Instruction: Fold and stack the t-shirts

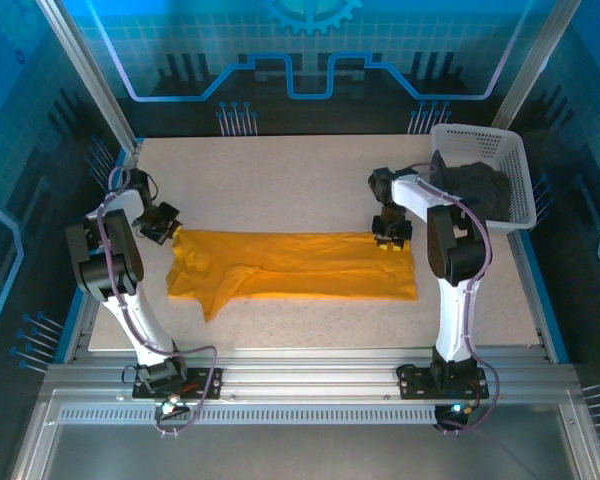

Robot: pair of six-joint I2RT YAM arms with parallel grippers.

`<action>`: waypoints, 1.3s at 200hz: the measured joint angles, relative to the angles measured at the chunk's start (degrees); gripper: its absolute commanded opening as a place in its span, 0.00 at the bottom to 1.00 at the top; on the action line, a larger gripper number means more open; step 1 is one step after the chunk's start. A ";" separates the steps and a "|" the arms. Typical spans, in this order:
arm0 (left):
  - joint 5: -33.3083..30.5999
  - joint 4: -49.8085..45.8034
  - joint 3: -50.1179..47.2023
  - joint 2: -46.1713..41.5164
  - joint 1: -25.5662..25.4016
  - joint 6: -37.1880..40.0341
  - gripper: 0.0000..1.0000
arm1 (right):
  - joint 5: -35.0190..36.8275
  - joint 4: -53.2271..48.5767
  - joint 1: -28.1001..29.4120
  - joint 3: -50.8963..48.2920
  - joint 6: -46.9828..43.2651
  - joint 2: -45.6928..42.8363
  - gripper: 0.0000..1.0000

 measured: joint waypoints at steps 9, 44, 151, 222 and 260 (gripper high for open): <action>0.02 -0.09 1.29 0.59 0.24 0.33 0.00 | 0.09 -0.92 -0.02 1.53 -0.02 0.94 0.23; 0.26 -0.66 6.47 2.80 0.46 0.61 0.00 | 0.20 -4.17 -0.24 10.47 -1.09 6.21 0.22; -5.07 -1.16 -1.66 -10.93 -0.87 1.97 0.53 | -7.52 5.81 0.52 12.87 -14.53 -1.22 0.49; 8.28 9.11 -16.48 -15.43 -17.31 4.35 0.49 | -34.47 23.56 7.74 -6.54 -10.78 -22.14 0.63; 9.42 9.25 -16.70 -11.39 -17.07 7.85 0.47 | -39.47 27.17 11.45 -10.64 -8.35 -25.33 0.63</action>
